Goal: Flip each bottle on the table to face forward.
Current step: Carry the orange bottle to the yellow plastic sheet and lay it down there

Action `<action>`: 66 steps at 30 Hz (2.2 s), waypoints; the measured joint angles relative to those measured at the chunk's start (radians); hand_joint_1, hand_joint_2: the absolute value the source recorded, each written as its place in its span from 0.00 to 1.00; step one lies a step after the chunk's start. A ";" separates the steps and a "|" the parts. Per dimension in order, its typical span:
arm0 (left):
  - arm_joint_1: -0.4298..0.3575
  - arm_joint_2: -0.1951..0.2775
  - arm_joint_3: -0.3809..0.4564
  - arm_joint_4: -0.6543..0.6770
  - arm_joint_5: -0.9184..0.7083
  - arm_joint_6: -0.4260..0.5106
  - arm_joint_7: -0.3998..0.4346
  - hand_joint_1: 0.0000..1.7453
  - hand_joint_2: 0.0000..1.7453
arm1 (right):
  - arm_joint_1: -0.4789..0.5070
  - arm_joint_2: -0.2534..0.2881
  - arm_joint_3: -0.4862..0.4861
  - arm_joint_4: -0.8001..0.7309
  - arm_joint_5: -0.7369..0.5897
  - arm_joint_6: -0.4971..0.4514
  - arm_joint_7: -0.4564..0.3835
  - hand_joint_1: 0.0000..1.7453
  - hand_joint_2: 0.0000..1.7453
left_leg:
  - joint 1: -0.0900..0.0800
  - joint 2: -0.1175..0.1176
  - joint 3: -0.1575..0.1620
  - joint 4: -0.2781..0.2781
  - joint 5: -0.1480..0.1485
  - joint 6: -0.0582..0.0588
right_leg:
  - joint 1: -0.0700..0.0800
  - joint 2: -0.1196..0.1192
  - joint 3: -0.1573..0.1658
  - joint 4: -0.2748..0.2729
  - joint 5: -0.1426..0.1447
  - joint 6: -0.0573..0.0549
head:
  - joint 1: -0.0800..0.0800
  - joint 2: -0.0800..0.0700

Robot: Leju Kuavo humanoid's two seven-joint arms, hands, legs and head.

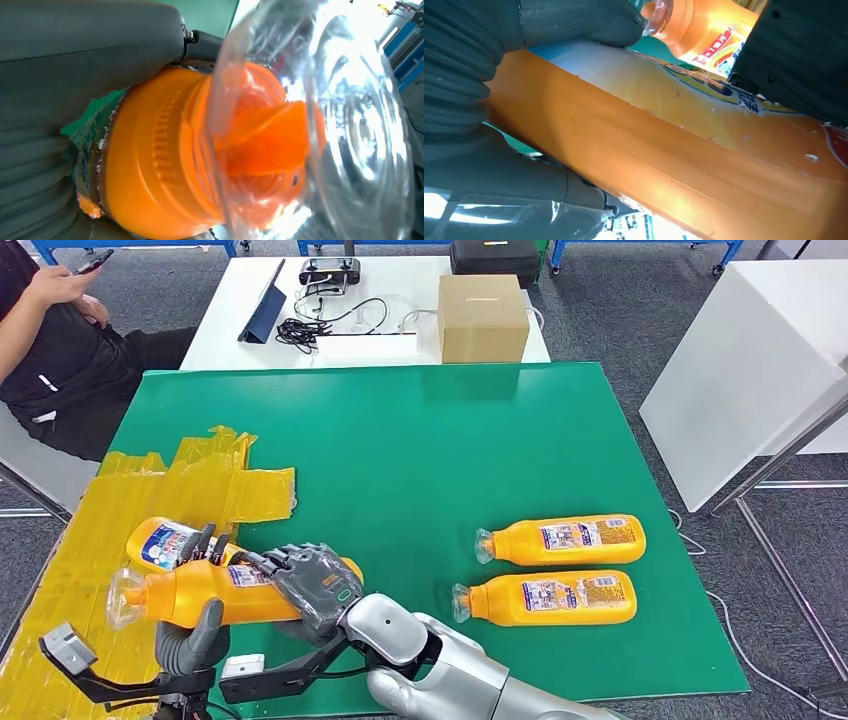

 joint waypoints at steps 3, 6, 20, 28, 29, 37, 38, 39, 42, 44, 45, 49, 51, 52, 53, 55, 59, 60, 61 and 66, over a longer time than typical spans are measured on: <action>0.002 0.001 0.005 0.000 -0.004 -0.003 -0.004 1.00 1.00 | -0.007 0.000 0.010 0.005 -0.007 0.002 0.003 1.00 1.00 | 0.000 0.000 0.000 0.000 0.000 0.000 | 0.000 0.000 0.000 0.000 0.000 0.000 | 0.000 0.000; 0.003 0.001 0.011 0.000 -0.004 -0.009 -0.006 1.00 1.00 | -0.010 0.000 0.013 0.008 -0.013 0.004 0.004 1.00 1.00 | 0.000 0.000 0.000 0.000 0.000 0.000 | 0.000 0.000 0.000 0.000 0.000 0.000 | 0.000 0.000; 0.004 0.001 0.021 0.000 -0.005 -0.017 -0.008 1.00 1.00 | -0.014 0.000 0.015 0.010 -0.021 0.012 0.008 1.00 1.00 | 0.000 0.000 0.000 0.000 0.000 0.000 | 0.000 0.000 0.000 0.000 0.000 0.000 | 0.000 0.000; 0.003 0.001 0.025 0.001 -0.006 -0.015 -0.008 1.00 1.00 | -0.018 0.000 0.017 0.009 -0.021 0.023 0.021 0.00 0.25 | 0.000 0.000 0.000 0.000 0.000 0.000 | 0.000 0.000 0.000 0.000 0.000 0.000 | 0.000 0.000; 0.001 0.001 0.026 0.001 -0.008 -0.011 -0.008 1.00 1.00 | -0.016 -0.001 0.017 0.009 -0.019 0.016 0.024 0.00 0.00 | 0.000 0.000 0.000 0.000 0.000 0.000 | 0.000 0.000 0.000 0.000 0.000 0.000 | 0.000 0.000; -0.007 0.000 0.028 -0.022 -0.081 0.064 -0.037 1.00 1.00 | 0.068 -0.052 -0.047 -0.054 -0.003 -0.141 0.009 0.00 0.00 | 0.000 0.000 0.000 0.000 0.000 0.000 | 0.000 0.000 0.000 0.000 0.000 0.000 | 0.000 0.000; -0.007 0.000 0.028 -0.029 -0.092 0.074 -0.042 1.00 1.00 | 0.079 -0.061 -0.061 -0.066 0.001 -0.151 0.007 0.00 0.00 | 0.000 0.000 0.000 0.000 0.000 0.000 | 0.000 0.000 0.000 0.000 0.000 0.000 | 0.000 0.000; -0.007 0.000 0.029 -0.036 -0.100 0.080 -0.044 1.00 1.00 | 0.089 -0.068 -0.073 -0.076 0.005 -0.156 0.006 0.00 0.00 | 0.000 0.000 0.000 0.000 0.000 0.000 | 0.000 0.000 0.000 0.000 0.000 0.000 | 0.000 0.000; -0.009 0.000 0.031 -0.052 -0.107 0.088 -0.045 1.00 1.00 | 0.110 -0.085 -0.096 -0.098 0.008 -0.158 0.003 0.00 0.00 | 0.000 0.000 0.000 0.000 0.000 0.000 | 0.000 0.000 0.000 0.000 0.000 0.000 | 0.000 0.000; -0.009 0.000 0.032 -0.058 -0.108 0.089 -0.045 1.00 1.00 | 0.118 -0.092 -0.105 -0.108 0.009 -0.158 0.003 0.00 0.00 | 0.000 0.000 0.000 0.000 0.000 0.000 | 0.000 0.000 0.001 0.000 0.000 0.000 | 0.000 0.000; -0.010 0.000 0.032 -0.060 -0.108 0.089 -0.045 1.00 1.00 | 0.121 -0.095 -0.108 -0.112 0.009 -0.158 0.003 0.00 0.00 | 0.000 0.000 0.000 0.000 0.000 0.000 | 0.000 0.000 0.001 0.000 0.000 0.000 | 0.000 0.000; -0.011 0.000 0.035 -0.065 -0.108 0.089 -0.045 1.00 1.00 | 0.129 -0.103 -0.118 -0.123 0.009 -0.158 0.003 0.00 0.00 | 0.000 0.000 0.001 0.000 0.000 0.000 | 0.000 0.000 0.001 0.000 0.000 0.000 | 0.000 0.000; -0.011 0.000 0.036 -0.068 -0.108 0.090 -0.045 1.00 1.00 | 0.131 -0.105 -0.120 -0.126 0.009 -0.158 0.003 0.00 0.00 | 0.000 0.000 0.001 0.000 0.000 0.000 | 0.000 0.000 0.001 0.000 0.000 0.000 | 0.000 0.000; -0.012 0.000 0.036 -0.069 -0.108 0.090 -0.045 1.00 1.00 | 0.132 -0.106 -0.120 -0.127 0.009 -0.158 0.003 0.00 0.00 | 0.000 0.000 0.000 0.000 0.000 0.000 | 0.000 0.000 0.001 0.000 0.000 0.000 | 0.000 0.000; -0.012 0.000 0.036 -0.069 -0.108 0.090 -0.045 1.00 1.00 | 0.133 -0.106 -0.121 -0.128 0.009 -0.158 0.003 0.00 0.00 | 0.000 0.000 0.000 0.000 0.000 0.000 | 0.000 0.000 0.001 0.000 0.000 0.000 | 0.000 0.000; -0.012 0.000 0.037 -0.070 -0.114 0.094 -0.048 1.00 1.00 | 0.134 -0.106 -0.122 -0.129 0.011 -0.161 0.003 0.00 0.00 | 0.000 0.000 0.000 0.000 0.000 0.000 | 0.000 0.000 0.000 0.000 0.000 0.000 | 0.000 0.000; -0.018 0.005 0.039 -0.088 -0.206 0.159 -0.078 1.00 1.00 | 0.154 -0.111 -0.140 -0.139 0.030 -0.209 -0.001 0.00 0.00 | 0.000 -0.001 0.000 0.000 0.000 0.000 | 0.000 0.000 0.000 0.000 0.000 0.000 | 0.000 0.000; -0.021 0.009 0.039 -0.098 -0.244 0.185 -0.086 1.00 1.00 | 0.163 -0.115 -0.148 -0.145 0.035 -0.227 -0.005 0.00 0.00 | 0.000 -0.001 0.000 0.000 0.000 0.000 | 0.000 0.000 0.000 0.000 0.000 0.000 | 0.000 0.000; -0.025 0.015 0.040 -0.110 -0.282 0.212 -0.093 1.00 1.00 | 0.174 -0.119 -0.158 -0.153 0.041 -0.245 -0.009 0.00 0.00 | 0.000 -0.001 0.001 0.000 0.000 0.000 | 0.000 0.000 0.000 0.000 0.000 0.000 | 0.000 0.000; -0.048 0.049 0.041 -0.179 -0.523 0.389 -0.130 1.00 1.00 | 0.251 -0.150 -0.230 -0.225 0.071 -0.309 -0.033 0.00 0.00 | 0.000 -0.001 0.000 0.000 0.000 0.000 | 0.000 0.000 0.001 0.000 0.000 0.000 | 0.000 0.000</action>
